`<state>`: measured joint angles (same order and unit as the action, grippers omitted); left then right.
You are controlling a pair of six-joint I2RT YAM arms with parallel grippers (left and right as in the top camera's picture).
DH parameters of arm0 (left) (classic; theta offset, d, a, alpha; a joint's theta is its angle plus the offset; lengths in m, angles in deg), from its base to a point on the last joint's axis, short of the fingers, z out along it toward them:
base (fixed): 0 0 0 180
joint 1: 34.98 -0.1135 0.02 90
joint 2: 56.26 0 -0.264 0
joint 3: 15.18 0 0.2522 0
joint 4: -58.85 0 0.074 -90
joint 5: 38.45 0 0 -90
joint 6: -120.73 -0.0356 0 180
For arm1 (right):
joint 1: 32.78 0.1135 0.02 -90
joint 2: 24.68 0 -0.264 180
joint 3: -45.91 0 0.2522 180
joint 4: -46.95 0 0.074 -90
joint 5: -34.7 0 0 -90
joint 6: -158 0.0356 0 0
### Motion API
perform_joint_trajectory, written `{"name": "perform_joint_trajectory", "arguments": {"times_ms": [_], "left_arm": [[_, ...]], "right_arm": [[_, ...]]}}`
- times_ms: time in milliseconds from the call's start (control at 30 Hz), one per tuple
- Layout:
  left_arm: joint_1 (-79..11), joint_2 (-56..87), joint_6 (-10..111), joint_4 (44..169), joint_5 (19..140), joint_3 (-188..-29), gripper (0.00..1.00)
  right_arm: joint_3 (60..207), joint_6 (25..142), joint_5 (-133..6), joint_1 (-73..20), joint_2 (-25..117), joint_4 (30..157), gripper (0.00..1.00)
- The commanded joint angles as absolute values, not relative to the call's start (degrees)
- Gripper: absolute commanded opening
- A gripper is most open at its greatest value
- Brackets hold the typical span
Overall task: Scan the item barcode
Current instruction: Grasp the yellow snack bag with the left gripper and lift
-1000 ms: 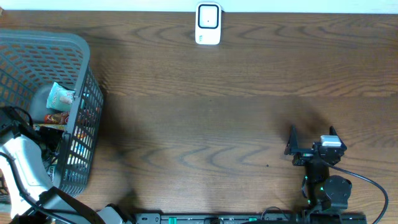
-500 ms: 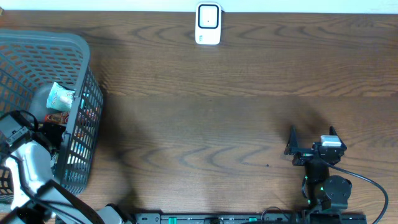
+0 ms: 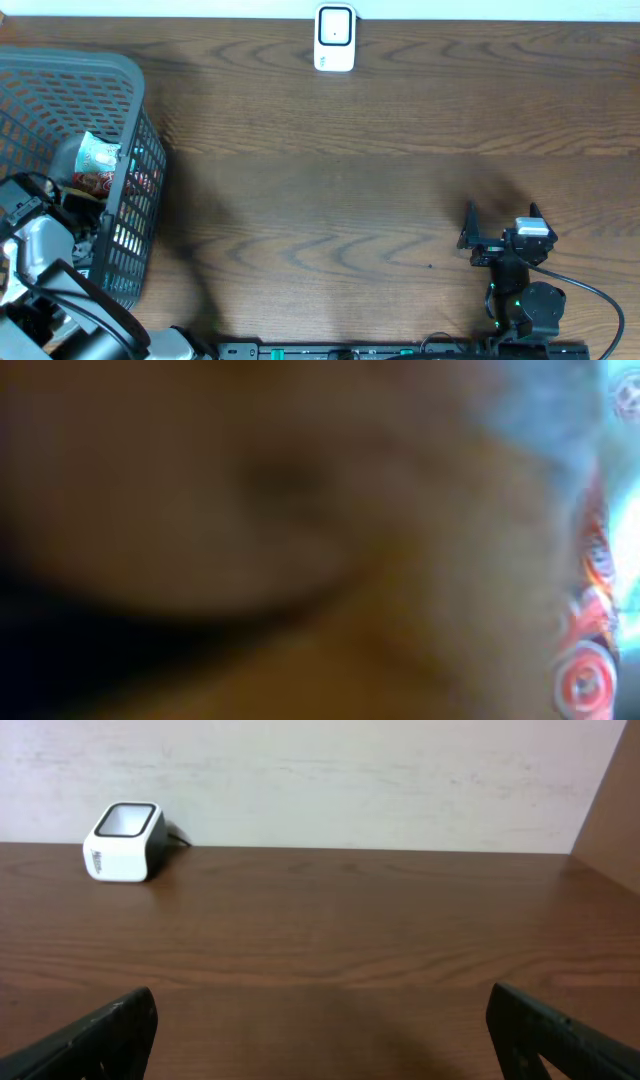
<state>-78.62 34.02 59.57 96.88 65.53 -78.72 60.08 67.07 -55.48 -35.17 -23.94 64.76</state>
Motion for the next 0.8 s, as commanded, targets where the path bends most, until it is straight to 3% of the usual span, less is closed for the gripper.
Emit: {"name": "perform_joint_trajectory", "arguments": {"times_ms": [0,67,400,633,767], "left_arm": [[-78.31,27.07,59.75,101.12,67.63,-81.19,0.19],[-78.31,21.37,59.75,103.00,67.61,-83.49,0.08],[-78.29,-12.44,73.10,100.51,62.95,-89.19,0.07],[-75.32,-22.74,81.02,93.63,91.28,-89.17,0.08],[-69.03,-22.30,79.97,93.28,96.11,-88.60,0.08]], "right_arm": [[60.03,66.19,-55.44,-35.59,-24.08,65.02,0.99],[60.03,66.19,-55.44,-35.59,-24.08,65.02,0.99],[60.03,66.19,-55.44,-35.59,-24.08,65.02,0.99],[60.03,66.19,-55.44,-35.59,-24.08,65.02,0.99],[60.03,66.19,-55.44,-35.59,-24.08,65.02,0.99]]}}
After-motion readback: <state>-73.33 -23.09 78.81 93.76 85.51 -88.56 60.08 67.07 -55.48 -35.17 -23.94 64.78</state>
